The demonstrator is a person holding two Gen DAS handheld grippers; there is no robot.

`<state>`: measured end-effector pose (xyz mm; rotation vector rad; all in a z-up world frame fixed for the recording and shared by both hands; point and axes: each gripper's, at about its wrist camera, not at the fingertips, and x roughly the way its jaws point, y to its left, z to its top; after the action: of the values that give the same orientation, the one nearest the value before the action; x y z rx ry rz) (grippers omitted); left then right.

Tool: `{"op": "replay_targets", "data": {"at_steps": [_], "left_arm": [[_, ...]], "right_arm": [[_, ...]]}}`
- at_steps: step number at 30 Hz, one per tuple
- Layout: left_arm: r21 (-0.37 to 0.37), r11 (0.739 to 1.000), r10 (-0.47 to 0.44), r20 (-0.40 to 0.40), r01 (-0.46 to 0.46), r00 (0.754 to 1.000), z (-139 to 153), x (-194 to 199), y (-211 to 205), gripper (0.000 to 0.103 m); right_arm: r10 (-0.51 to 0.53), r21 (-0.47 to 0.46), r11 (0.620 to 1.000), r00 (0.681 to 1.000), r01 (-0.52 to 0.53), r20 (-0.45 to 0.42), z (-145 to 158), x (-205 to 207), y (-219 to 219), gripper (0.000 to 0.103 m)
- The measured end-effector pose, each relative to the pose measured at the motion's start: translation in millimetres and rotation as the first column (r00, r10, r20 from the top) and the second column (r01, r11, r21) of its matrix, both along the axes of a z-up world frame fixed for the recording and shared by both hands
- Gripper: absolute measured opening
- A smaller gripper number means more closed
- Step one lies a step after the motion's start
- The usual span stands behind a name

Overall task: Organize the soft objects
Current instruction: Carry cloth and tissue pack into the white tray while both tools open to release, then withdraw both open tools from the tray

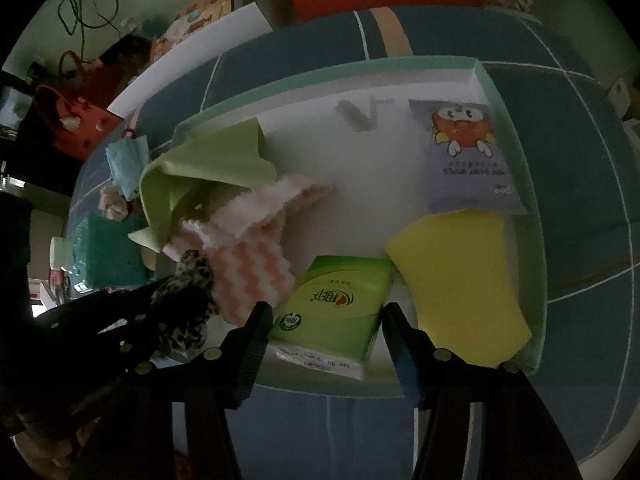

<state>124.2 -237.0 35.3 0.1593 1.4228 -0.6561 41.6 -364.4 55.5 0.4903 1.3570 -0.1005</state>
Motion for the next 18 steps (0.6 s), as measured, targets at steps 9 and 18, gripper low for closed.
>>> {"op": "replay_targets", "data": {"at_steps": [9,18], "left_arm": [[-0.009,1.0,0.01,0.037,-0.01,0.999,18.3,3.2,9.0,0.073],[-0.006,0.998,0.063,0.101,-0.063,0.993,41.2,4.9,31.2,0.089]], "right_arm": [[-0.006,-0.022,1.0,1.0,0.006,-0.002,10.5,5.0,2.7,0.063],[0.032,-0.088,0.996,0.999,-0.03,0.016,37.3,-1.1,11.1,0.071]]}}
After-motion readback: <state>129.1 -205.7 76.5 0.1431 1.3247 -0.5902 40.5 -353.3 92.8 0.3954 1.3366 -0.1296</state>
